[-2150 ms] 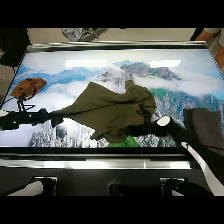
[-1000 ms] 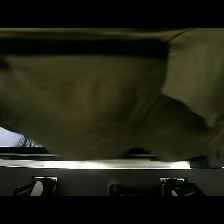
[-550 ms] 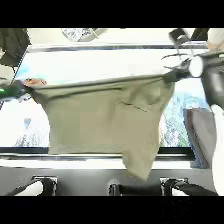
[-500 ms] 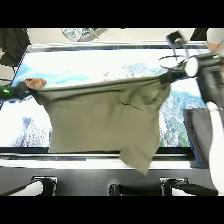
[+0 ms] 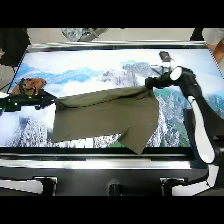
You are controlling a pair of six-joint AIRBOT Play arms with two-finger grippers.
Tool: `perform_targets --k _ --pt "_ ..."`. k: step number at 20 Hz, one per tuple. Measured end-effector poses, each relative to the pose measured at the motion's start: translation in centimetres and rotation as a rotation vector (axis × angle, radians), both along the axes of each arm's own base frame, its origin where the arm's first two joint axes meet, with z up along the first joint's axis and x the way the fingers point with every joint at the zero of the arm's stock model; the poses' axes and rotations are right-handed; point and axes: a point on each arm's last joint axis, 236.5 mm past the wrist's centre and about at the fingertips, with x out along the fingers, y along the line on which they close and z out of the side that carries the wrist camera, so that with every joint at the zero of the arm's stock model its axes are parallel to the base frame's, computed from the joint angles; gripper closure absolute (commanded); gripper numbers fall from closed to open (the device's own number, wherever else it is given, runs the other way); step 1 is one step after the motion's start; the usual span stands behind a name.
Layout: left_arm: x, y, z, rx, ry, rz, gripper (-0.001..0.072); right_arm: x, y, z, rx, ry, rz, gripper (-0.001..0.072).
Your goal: Fold the shirts.
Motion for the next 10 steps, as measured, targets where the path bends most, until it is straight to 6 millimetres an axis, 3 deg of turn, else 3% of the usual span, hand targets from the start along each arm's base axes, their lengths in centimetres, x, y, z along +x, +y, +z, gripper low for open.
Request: perform_targets --k 3,4,5,8,10 --pt "-4.9 2.9 -0.6 0.019 0.156 -0.033 0.0300 -3.2 -4.6 1.7 -0.035 0.062 0.045 0.0259" --pt "-7.2 4.0 -1.1 0.041 0.224 -0.034 0.0300 -4.8 -6.2 1.7 -0.041 0.114 0.061 0.0192" --pt "-9.7 4.7 -1.7 0.063 0.288 -0.031 0.0300 -6.7 -7.8 1.3 -0.042 0.178 0.078 0.0179" --pt "-15.8 4.7 -3.9 0.089 0.426 -0.025 0.0301 -11.8 -10.7 0.1 -0.019 0.339 0.130 0.0179" --pt "-18.7 3.7 -5.6 0.083 0.483 -0.040 0.0300 -14.1 -11.5 -0.4 -0.004 0.410 0.160 0.0180"
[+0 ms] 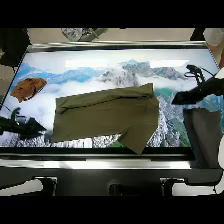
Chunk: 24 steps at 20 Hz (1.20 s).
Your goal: Fold the shirts.
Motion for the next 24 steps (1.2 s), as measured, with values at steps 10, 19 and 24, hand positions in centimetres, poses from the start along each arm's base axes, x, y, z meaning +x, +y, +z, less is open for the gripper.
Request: perform_targets --k 10,19,24 --pt "-2.0 -3.7 -4.1 -0.016 0.030 -0.014 0.0344 -2.5 -0.4 -0.6 0.017 0.075 0.053 0.0181" --pt "-0.4 -4.2 -5.1 0.038 -0.013 -0.008 0.0682 -7.0 3.2 -6.4 0.172 0.236 0.037 0.0221" --pt "-0.1 -4.0 -5.1 0.055 -0.035 -0.018 0.0681 -7.3 6.1 -10.3 0.288 0.219 -0.071 0.0221"
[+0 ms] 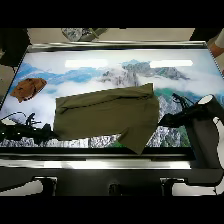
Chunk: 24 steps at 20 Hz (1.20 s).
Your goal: Fold the shirts.
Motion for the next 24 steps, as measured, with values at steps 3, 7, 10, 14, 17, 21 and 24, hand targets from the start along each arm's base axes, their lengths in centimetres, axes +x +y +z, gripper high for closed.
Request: perform_targets --k 3,7,10,14,17,21,24 --pt "0.1 0.1 0.0 0.006 -0.011 -0.009 0.0682 0.7 1.0 -1.7 0.000 -0.022 -0.047 0.0281" --pt "0.8 0.7 0.2 0.033 -0.051 -0.043 0.0683 2.8 2.2 -3.2 -0.042 -0.067 -0.102 0.0669" --pt "3.2 2.6 1.9 0.101 -0.131 -0.073 0.0684 5.4 1.8 -1.6 -0.078 -0.158 -0.106 0.0670" --pt "11.2 4.9 14.0 0.225 -0.449 -0.050 0.0683 10.9 0.5 10.5 -0.187 -0.538 0.042 0.0669" --pt "15.5 4.7 32.7 0.384 -0.892 -0.029 0.0683 13.3 -2.2 28.2 -0.445 -1.014 0.075 0.0669" --pt "8.3 2.9 56.4 0.683 -1.416 0.037 0.0683 3.5 -3.9 53.7 -0.821 -1.640 -0.073 0.0669" --pt "0.0 0.8 64.4 0.805 -1.617 0.115 0.0683 -6.6 -2.8 61.9 -0.955 -1.862 -0.144 0.0669"
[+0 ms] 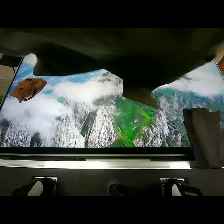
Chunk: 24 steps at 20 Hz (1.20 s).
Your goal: Fold the shirts.
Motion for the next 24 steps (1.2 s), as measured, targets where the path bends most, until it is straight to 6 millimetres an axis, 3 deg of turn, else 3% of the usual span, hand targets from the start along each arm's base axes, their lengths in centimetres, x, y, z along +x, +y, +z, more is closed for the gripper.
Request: perform_targets --k 2,5,8,10,11,12,14,18,21,24 --pt "-3.7 -1.3 2.1 0.017 -0.079 0.009 0.0683 -4.8 0.4 2.3 -0.019 -0.086 -0.031 0.0669" --pt "-6.5 -2.3 3.3 0.031 -0.128 0.019 0.0683 -9.1 0.5 3.5 -0.011 -0.142 -0.063 0.0669" --pt "-6.6 -2.3 2.5 0.015 -0.098 0.017 0.0683 -9.5 0.3 1.9 0.005 -0.072 -0.072 0.0669" --pt "-5.0 -1.8 0.4 -0.008 -0.019 0.011 0.0683 -7.7 -0.1 -0.5 0.031 0.037 -0.075 0.0669" --pt "-3.5 -1.3 -1.6 -0.026 0.051 0.006 0.0683 -5.9 -0.5 -2.6 0.052 0.129 -0.074 0.0669" --pt "-1.5 -0.7 -4.4 -0.053 0.145 -0.001 0.0684 -3.9 -0.9 -5.0 0.070 0.233 -0.072 0.0669" --pt "2.8 0.6 -11.1 -0.113 0.345 -0.023 0.0684 1.4 -1.7 -12.1 0.117 0.512 -0.061 0.0669" --pt "10.6 1.9 -28.3 -0.210 0.783 -0.092 0.0684 11.8 -1.4 -29.8 0.193 1.066 0.006 0.0669" --pt "15.1 2.1 -40.2 -0.278 1.020 -0.119 0.0683 18.7 0.4 -41.7 0.239 1.284 0.034 0.0669" --pt "19.4 2.5 -48.6 -0.327 1.124 -0.114 0.0683 24.5 2.4 -50.3 0.367 1.309 0.036 0.0669"
